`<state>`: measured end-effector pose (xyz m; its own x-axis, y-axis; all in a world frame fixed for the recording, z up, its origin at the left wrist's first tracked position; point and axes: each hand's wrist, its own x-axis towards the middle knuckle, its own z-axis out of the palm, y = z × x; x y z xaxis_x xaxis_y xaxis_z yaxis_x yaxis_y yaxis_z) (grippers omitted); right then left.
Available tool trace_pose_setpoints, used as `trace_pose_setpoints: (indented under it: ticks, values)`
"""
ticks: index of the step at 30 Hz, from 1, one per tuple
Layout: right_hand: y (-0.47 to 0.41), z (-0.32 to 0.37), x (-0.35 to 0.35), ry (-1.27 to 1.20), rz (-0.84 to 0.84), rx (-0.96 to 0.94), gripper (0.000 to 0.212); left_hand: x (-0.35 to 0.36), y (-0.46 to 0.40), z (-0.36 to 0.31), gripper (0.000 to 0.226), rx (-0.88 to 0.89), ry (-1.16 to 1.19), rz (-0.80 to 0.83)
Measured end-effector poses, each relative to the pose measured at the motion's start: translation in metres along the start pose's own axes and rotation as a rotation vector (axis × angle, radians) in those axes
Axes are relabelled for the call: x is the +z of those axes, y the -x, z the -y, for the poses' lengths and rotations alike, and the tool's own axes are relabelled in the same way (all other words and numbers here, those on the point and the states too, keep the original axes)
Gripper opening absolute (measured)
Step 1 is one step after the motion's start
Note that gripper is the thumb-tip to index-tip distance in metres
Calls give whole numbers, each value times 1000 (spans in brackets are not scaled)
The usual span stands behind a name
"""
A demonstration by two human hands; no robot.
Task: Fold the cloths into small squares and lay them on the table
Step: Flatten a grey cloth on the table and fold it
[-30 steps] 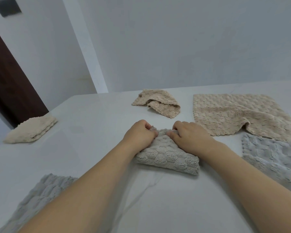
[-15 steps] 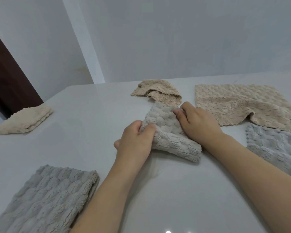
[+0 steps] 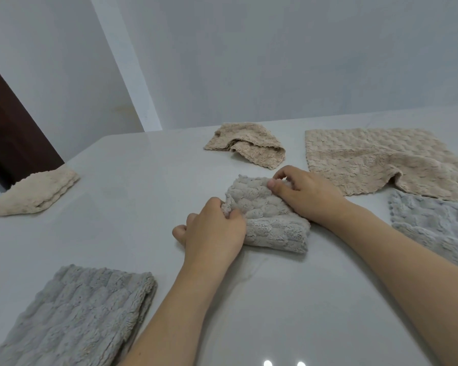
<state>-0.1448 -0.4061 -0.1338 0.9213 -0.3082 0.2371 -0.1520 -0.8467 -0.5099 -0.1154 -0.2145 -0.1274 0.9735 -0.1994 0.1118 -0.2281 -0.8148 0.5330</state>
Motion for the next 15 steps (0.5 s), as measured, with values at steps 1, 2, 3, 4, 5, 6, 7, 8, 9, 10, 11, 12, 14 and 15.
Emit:
trace_pose_setpoints:
  ticks: [1, 2, 3, 4, 5, 6, 7, 8, 9, 10, 11, 12, 14, 15]
  values:
    - [-1, 0, -1, 0, 8, 6, 33, -1, 0, 1, 19, -3, 13, -27]
    - [-1, 0, 0, -6, 13, 9, 29, -2, 0, 2, 19, -6, 37, -60]
    - [-1, 0, 0, -15, 19, 7, 26, -3, 0, 3, 18, -8, 64, -94]
    - [-1, 0, 1, -21, 24, 3, 24, -5, 0, 3, 18, -10, 85, -120]
    - [-1, 0, 2, -28, 28, 3, 23, -6, 1, 3, 19, -7, 98, -141]
    - [-1, 0, 2, -37, 29, 4, 23, -6, 2, 3, 20, 8, 93, -154]
    - [-1, 0, 2, -46, 25, 8, 23, -5, 4, 3, 20, 29, 70, -167]
    - [-1, 0, 2, -50, 20, 12, 23, -5, 5, 2, 20, 57, 24, -187]
    - [-1, -1, 2, -44, 14, 16, 23, -5, 7, 2, 21, 93, -36, -225]
    - [-2, -1, 2, -27, 7, 16, 22, -4, 9, 2, 24, 153, -77, -300]
    - [-2, -1, 3, -8, 0, 13, 22, -3, 12, 0, 28, 232, -78, -382]
    - [-2, -1, 4, 7, -8, 8, 22, -3, 16, -3, 29, 340, -21, -429]
    - [-2, -1, 6, 15, -23, 9, 21, 1, 31, -14, 15, 553, 124, -327]
    - [-2, 0, 6, 14, -28, 12, 21, 5, 39, -18, 13, 603, 131, -197]
